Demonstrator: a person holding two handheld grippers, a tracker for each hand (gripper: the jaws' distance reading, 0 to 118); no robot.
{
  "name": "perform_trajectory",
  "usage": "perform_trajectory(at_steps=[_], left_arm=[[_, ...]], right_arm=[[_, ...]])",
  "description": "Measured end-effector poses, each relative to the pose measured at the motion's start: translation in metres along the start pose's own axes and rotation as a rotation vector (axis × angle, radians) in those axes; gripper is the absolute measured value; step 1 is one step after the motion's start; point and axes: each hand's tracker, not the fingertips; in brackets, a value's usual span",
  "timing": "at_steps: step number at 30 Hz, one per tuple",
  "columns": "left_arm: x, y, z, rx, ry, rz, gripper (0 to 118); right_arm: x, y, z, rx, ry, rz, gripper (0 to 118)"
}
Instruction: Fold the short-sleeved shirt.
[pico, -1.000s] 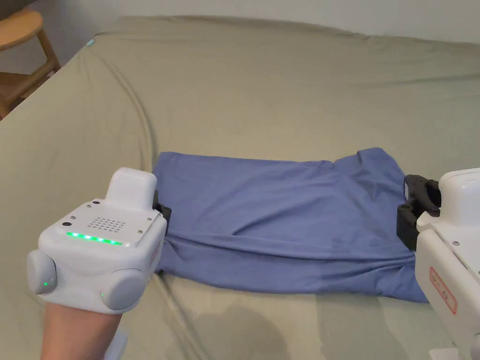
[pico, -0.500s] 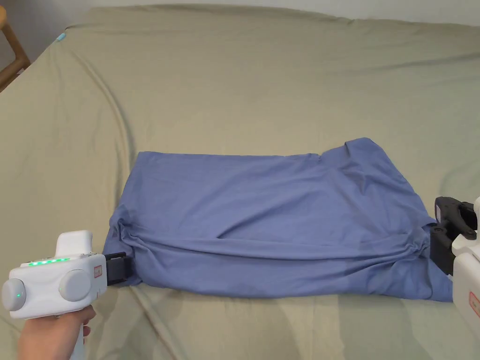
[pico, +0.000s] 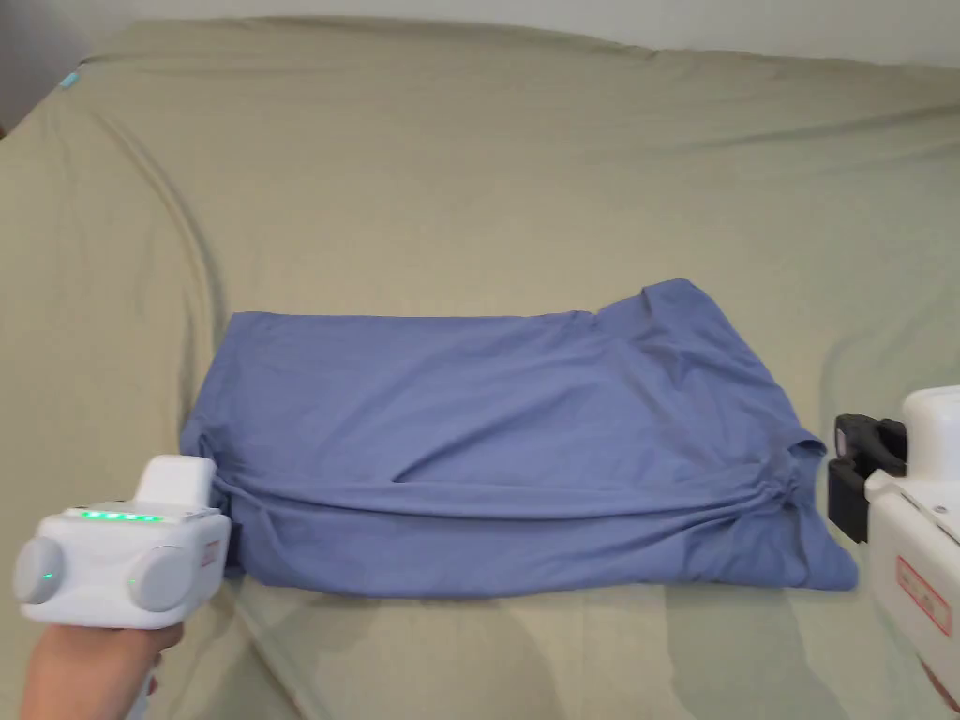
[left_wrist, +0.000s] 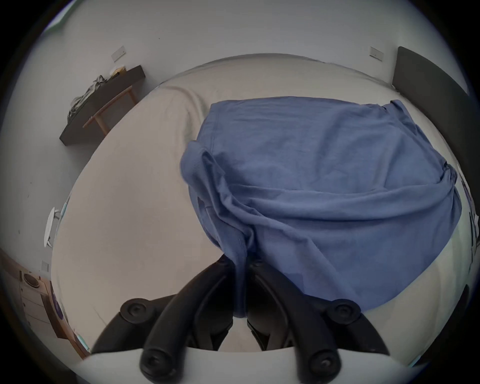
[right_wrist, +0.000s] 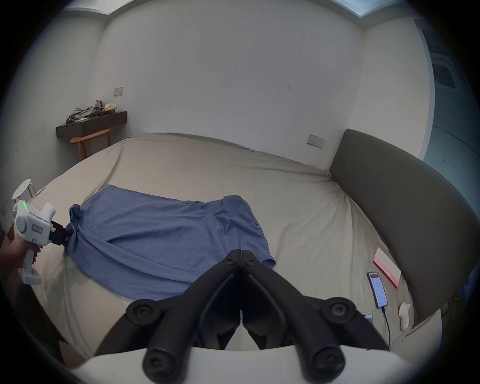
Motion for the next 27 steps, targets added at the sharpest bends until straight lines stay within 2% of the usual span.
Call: perform_trajectory(at_steps=[2,6,8,9,10,11,15,17,18,19,20,21,22,23,24,25,26,27], left_arm=[[-0.010,0.000,0.014,0.048,-0.016,0.061,5],[-0.006,0.008,0.054,0.165,-0.007,-0.036,5],[-0.006,0.010,0.061,0.172,-0.005,-0.046,5],[-0.006,0.012,0.063,0.178,0.001,-0.049,5],[-0.006,0.013,0.066,0.188,0.004,-0.047,5],[-0.006,0.013,0.068,0.190,0.004,-0.044,5],[0.000,0.011,0.067,0.186,0.025,-0.074,5],[0.002,0.009,0.064,0.181,0.034,-0.086,5],[0.002,0.008,0.063,0.175,0.034,-0.086,5],[0.003,0.007,0.062,0.169,0.033,-0.083,5],[0.002,0.006,0.061,0.165,0.033,-0.078,5],[0.000,0.006,0.058,0.162,0.035,-0.073,5],[0.000,0.006,0.058,0.156,0.035,-0.070,5],[0.000,0.005,0.058,0.155,0.036,-0.067,5],[0.000,0.005,0.058,0.154,0.037,-0.064,5],[-0.001,0.005,0.056,0.151,0.036,-0.062,5],[-0.001,0.005,0.057,0.149,0.035,-0.062,5],[-0.001,0.005,0.057,0.148,0.038,-0.064,5]], right_arm=[[0.009,-0.002,-0.008,-0.017,-0.020,-0.017,0],[0.028,-0.017,-0.048,-0.178,-0.023,-0.077,3],[0.038,-0.031,-0.072,-0.238,0.001,-0.141,44],[0.043,-0.039,-0.084,-0.276,0.018,-0.185,70],[0.046,-0.050,-0.100,-0.310,0.030,-0.216,107],[0.048,-0.059,-0.115,-0.366,0.027,-0.223,118],[0.054,-0.089,-0.167,-0.537,-0.061,-0.154,114],[0.057,-0.103,-0.188,-0.620,-0.057,-0.194,112],[0.059,-0.108,-0.196,-0.675,-0.043,-0.232,107],[0.061,-0.110,-0.199,-0.710,-0.020,-0.281,97],[0.062,-0.109,-0.198,-0.674,0.028,-0.335,92],[0.060,-0.104,-0.196,-0.666,-0.004,-0.323,85],[0.054,-0.099,-0.194,-0.663,0.015,-0.269,63],[0.048,-0.096,-0.192,-0.646,0.048,-0.220,50],[0.042,-0.091,-0.187,-0.637,0.031,-0.155,32],[0.037,-0.089,-0.186,-0.643,0.005,-0.098,8],[0.037,-0.089,-0.186,-0.634,0.068,-0.112,8],[0.036,-0.089,-0.186,-0.651,0.078,-0.163,8]])
